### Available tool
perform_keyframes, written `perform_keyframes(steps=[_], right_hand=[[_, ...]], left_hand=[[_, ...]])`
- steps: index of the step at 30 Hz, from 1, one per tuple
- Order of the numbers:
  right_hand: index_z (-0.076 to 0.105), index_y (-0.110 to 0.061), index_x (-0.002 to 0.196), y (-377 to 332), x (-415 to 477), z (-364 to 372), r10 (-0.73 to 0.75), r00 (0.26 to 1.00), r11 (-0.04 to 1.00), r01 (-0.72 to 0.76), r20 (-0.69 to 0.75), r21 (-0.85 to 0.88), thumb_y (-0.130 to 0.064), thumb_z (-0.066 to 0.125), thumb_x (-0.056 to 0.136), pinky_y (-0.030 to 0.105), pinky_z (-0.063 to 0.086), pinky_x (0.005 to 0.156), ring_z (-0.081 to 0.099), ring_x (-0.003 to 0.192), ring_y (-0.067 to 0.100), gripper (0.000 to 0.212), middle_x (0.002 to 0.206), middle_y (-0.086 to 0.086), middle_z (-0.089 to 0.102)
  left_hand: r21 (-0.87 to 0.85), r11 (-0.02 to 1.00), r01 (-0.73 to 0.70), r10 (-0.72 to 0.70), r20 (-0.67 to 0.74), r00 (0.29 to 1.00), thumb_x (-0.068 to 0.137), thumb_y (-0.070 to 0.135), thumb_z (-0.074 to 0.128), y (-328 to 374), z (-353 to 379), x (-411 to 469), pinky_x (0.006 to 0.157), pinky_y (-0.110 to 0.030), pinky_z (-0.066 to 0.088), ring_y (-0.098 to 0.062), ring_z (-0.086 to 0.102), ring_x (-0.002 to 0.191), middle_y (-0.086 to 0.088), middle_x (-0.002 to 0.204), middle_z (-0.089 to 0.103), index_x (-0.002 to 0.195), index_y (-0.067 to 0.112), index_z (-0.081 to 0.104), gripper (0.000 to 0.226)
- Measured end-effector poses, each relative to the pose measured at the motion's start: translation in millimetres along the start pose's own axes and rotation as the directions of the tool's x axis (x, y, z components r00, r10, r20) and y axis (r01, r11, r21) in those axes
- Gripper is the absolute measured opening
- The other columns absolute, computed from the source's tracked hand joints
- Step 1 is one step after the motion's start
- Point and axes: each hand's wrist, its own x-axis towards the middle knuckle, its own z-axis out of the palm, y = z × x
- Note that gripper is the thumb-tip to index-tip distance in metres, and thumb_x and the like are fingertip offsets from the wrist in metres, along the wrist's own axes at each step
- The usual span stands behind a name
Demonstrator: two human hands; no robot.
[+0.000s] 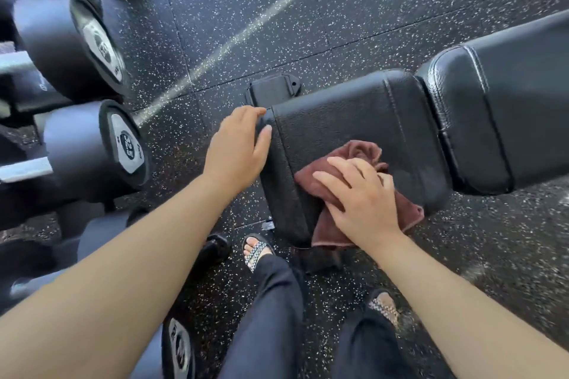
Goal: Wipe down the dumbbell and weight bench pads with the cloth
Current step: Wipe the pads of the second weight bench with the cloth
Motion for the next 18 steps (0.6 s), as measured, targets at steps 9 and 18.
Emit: perform_keyframes(steps=[9,18], right_hand=[[0.059,-0.028,0.118,78.0,4.9,-17.3,0.270,0.953,0.961,-0.258,-0.140,0.099,-0.035,0.058,0.085,0.049,0.041,0.081,0.046,0.116,0.031,0.034,0.130,0.000,0.054],[0.063,-0.032,0.111,65.0,-21.0,-2.8,0.190,0.955,0.980,-0.169,-0.229,0.110,-0.036,0.063,0.079,0.045,0.041,0.078,0.051,0.110,0.026,0.031,0.120,-0.007,0.059]], left_hand=[[0.156,0.987,0.046,-0.033,-0.089,0.996,0.094,0.035,0.040,74.2,100.2,-46.1,0.115,-0.048,0.008,-0.023,0.010,0.144,-0.004,0.157,0.014,0.146,0.017,0.026,0.057],[0.187,0.980,0.070,-0.017,-0.273,0.962,0.088,0.041,0.036,70.0,119.2,-44.3,0.114,-0.047,0.010,-0.022,0.016,0.143,-0.002,0.155,0.022,0.143,0.020,0.032,0.059]])
